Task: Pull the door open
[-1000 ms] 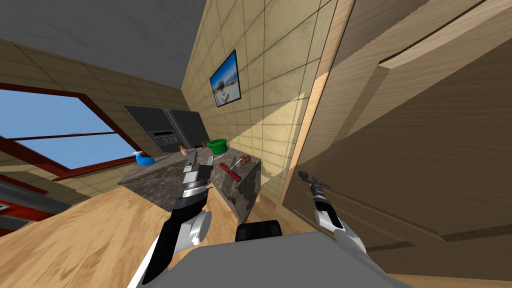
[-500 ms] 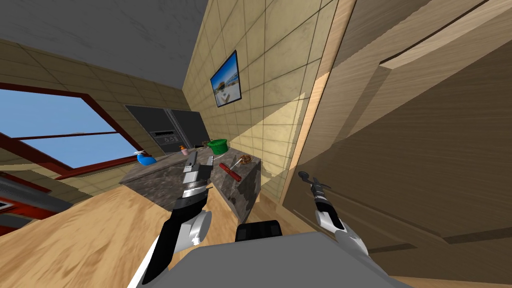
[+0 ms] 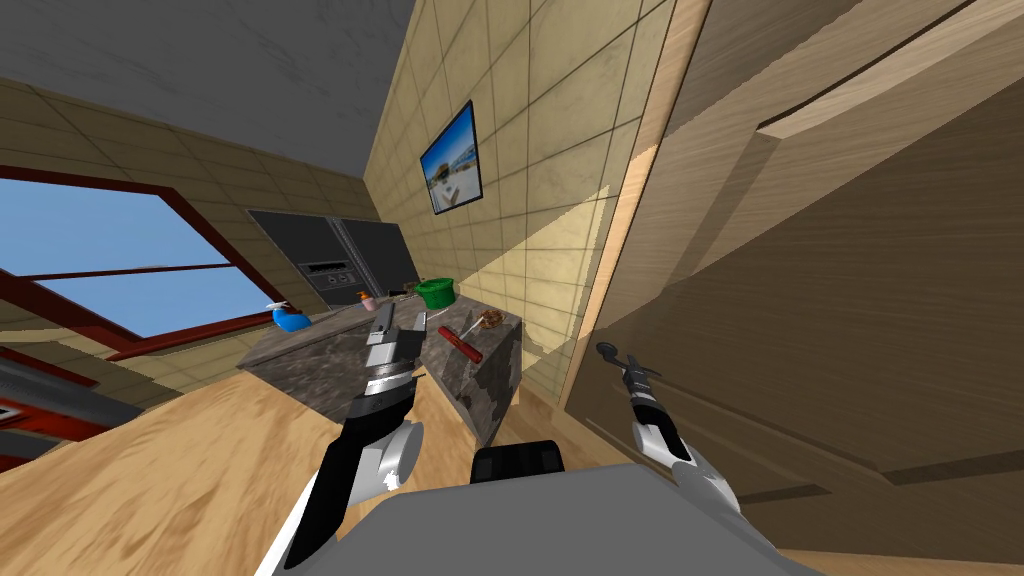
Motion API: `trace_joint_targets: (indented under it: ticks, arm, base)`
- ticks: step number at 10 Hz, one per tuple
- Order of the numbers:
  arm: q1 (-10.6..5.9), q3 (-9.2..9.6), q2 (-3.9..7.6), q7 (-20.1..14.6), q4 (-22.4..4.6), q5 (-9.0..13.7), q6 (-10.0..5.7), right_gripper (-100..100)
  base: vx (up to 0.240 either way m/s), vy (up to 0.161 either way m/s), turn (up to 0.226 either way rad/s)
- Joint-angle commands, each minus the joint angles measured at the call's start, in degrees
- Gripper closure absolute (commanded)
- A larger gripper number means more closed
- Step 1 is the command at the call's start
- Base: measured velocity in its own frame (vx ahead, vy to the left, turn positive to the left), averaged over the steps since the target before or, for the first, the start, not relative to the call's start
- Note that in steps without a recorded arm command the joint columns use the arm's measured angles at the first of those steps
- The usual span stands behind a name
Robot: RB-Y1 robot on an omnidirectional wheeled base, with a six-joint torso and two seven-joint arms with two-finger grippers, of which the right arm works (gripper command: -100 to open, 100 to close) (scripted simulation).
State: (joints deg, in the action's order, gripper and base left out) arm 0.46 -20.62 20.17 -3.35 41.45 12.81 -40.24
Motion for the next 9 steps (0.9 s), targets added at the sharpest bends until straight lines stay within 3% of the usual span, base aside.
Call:
trace_joint_targets:
  ticks: [1,9]
  arm:
    - [0.00,0.00,0.00,0.0,0.0,0.0,0.01,-100]
    - [-0.30,-0.23,-0.21,0.4,-0.1,0.1,0.10,-100]
  base:
    - [0.002,-0.004,0.010]
    - [0.000,0.000,0.001]
